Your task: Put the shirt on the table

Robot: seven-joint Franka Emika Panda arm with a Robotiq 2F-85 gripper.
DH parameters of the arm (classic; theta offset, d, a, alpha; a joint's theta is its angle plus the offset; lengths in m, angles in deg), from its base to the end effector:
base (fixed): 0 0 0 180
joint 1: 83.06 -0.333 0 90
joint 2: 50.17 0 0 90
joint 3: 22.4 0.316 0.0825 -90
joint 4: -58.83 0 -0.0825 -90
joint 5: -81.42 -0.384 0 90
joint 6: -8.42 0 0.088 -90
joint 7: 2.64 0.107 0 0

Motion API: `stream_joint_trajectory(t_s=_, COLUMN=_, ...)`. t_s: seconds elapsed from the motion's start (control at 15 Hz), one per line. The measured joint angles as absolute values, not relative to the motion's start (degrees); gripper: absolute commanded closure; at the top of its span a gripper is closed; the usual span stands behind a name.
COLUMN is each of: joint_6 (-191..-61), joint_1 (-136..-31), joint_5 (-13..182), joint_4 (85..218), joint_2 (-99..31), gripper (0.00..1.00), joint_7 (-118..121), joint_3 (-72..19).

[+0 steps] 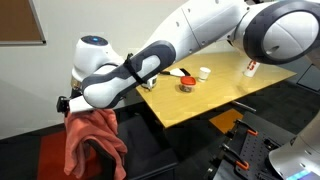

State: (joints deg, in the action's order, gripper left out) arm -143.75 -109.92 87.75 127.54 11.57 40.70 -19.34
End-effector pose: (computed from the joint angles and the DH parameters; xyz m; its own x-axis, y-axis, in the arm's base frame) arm 0.6853 0.3820 0.1574 0.9324 -0.2085 0.2951 -0.1434 -0.9632 -0.2274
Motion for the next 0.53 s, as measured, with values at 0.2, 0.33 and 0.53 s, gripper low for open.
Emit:
stream_joint_trajectory(t_s=0.2, joint_6=-143.22, joint_1=-110.04, joint_5=87.67, joint_4=125.55, joint_2=13.21, gripper=0.51, joint_7=40.24, joint_3=-19.46)
stream_joint_trajectory(t_s=0.33, joint_6=-142.34, joint_1=-110.18, joint_5=87.67, joint_4=124.71, joint_2=13.73, gripper=0.65, joint_7=40.24, joint_3=-19.91)
stream_joint_trajectory(t_s=0.53, joint_6=-140.57, joint_1=-110.38, joint_5=87.65, joint_4=123.8, joint_2=13.79, gripper=0.84, joint_7=40.24, joint_3=-20.32)
